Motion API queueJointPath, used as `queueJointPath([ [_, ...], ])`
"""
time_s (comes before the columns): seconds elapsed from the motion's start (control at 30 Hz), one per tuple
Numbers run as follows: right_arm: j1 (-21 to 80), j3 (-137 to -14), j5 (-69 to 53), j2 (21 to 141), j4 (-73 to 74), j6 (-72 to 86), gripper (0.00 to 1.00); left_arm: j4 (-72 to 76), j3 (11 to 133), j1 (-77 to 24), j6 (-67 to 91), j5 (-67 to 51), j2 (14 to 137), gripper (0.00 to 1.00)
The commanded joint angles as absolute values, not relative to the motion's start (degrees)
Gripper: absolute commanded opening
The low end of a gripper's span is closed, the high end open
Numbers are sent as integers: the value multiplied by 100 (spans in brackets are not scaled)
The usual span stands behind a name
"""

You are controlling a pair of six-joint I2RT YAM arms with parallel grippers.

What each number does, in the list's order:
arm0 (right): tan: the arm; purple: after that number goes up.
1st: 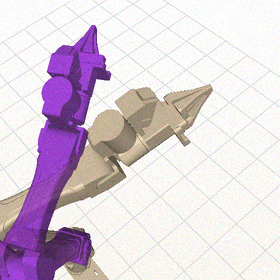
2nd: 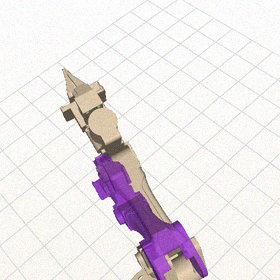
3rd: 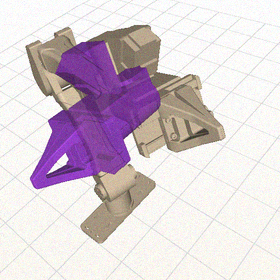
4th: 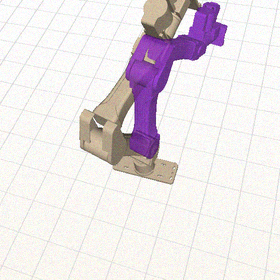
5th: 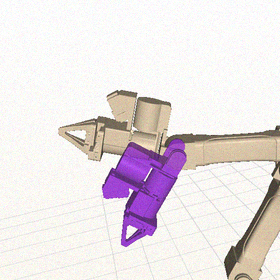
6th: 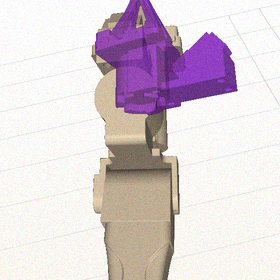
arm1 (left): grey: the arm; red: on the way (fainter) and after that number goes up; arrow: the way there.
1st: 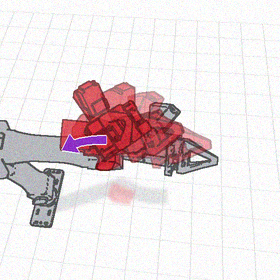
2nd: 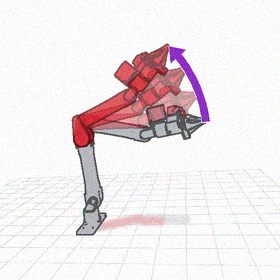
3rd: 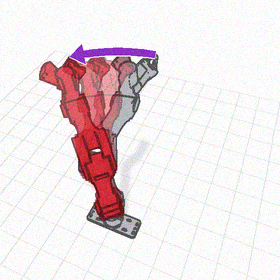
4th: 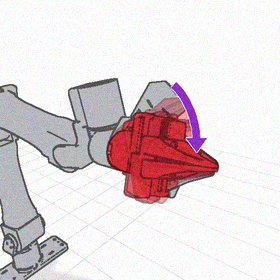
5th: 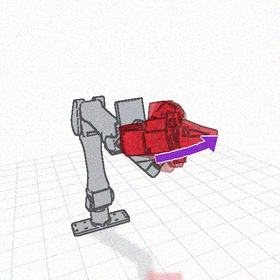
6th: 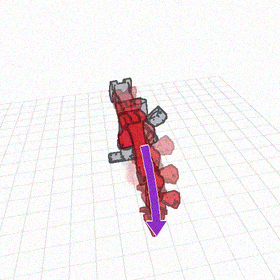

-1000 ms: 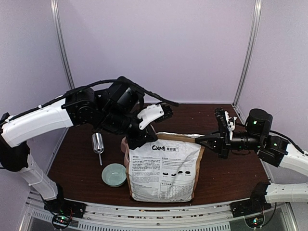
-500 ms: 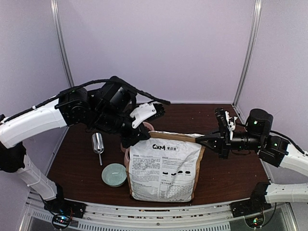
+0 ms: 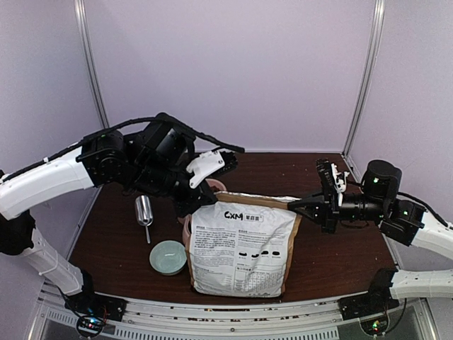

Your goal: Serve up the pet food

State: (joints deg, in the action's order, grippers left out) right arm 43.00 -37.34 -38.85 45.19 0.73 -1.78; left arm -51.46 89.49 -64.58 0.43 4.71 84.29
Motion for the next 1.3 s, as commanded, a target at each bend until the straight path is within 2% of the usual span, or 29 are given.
queueJointPath([
  [0.0, 4239, -3841, -3867, 4193, -29, -213, 0, -6029, 8751, -5927, 70, 1742, 8210, 7],
  [0.1, 4236, -3844, -3859, 4196, -14, -224, 0, -6029, 8706, -5900, 70, 1754, 8169, 0],
  [0.33, 4235, -3835, -3856, 4188, -2, -215, 0, -6089, 8558, -5829, 94, 1861, 8092, 2],
  [0.5, 4236, -3842, -3848, 4186, 0, -228, 0, -6090, 8474, -5776, 105, 1914, 8013, 8],
  [0.57, 4235, -3848, -3850, 4184, 0, -226, 0, -6091, 8458, -5759, 105, 1928, 7986, 0],
  [0.8, 4236, -3841, -3845, 4182, 19, -228, 0, -6091, 8421, -5724, 105, 1982, 7972, 0],
  [0.83, 4236, -3836, -3841, 4169, 19, -242, 0, -6091, 8413, -5710, 107, 2003, 7964, 6],
  [0.97, 4232, -3829, -3833, 4160, 41, -244, 0, -6088, 8371, -5650, 124, 2021, 7898, 9],
  [1.0, 4237, -3832, -3832, 4161, 37, -246, 0, -6091, 8353, -5625, 128, 2028, 7879, 8],
  [1.07, 4236, -3830, -3828, 4158, 36, -242, 0, -6090, 8326, -5591, 128, 2005, 7852, 0],
  [1.27, 4236, -3830, -3832, 4158, 23, -237, 0, -6049, 8327, -5577, 114, 1982, 7797, 0],
])
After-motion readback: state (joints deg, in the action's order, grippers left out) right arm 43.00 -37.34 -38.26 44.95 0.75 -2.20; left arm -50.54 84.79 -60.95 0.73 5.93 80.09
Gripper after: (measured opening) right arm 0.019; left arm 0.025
